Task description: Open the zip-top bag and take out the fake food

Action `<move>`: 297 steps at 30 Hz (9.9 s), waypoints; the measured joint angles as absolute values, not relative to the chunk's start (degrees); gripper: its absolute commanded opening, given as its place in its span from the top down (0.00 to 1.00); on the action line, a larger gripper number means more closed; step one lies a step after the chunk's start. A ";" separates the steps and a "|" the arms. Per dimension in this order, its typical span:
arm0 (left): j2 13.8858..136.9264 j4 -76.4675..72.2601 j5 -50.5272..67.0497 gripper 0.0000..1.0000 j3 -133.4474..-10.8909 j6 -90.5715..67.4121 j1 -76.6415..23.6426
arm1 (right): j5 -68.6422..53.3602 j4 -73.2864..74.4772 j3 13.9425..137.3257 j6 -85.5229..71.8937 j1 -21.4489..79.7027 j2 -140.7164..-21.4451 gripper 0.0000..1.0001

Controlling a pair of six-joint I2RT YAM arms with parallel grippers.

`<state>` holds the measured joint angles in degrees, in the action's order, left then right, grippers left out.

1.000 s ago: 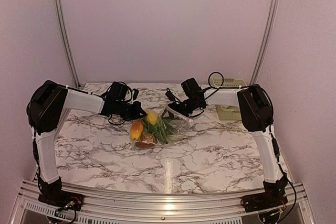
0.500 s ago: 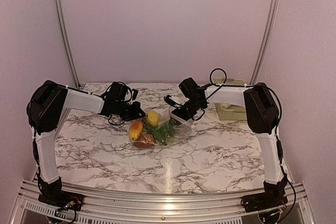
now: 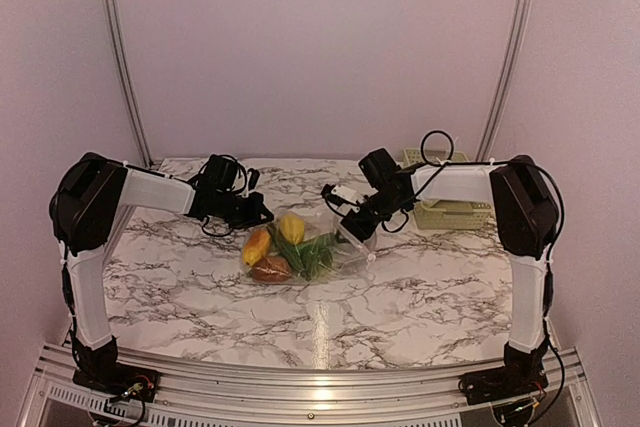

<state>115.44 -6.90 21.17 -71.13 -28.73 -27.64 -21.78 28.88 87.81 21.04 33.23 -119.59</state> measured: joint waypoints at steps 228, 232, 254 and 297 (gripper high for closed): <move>116.09 -14.66 20.91 1.00 -61.17 -37.89 -14.74 | -25.32 -7.55 56.40 11.73 43.48 -102.32 0.54; 116.09 -13.43 20.67 1.00 -61.87 -37.82 -14.17 | -24.01 -3.84 53.87 9.82 40.45 -96.71 0.54; 116.11 -12.10 20.25 1.00 -62.63 -37.74 -13.96 | -11.53 11.38 81.89 -0.82 3.07 -106.72 0.48; 116.09 -14.33 20.62 1.00 -61.41 -38.54 -13.96 | -34.52 14.76 81.67 -15.64 30.35 -111.57 0.82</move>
<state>116.09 -14.33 20.62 -61.41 -38.54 -13.96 -34.52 14.76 81.67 -15.64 30.35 -111.57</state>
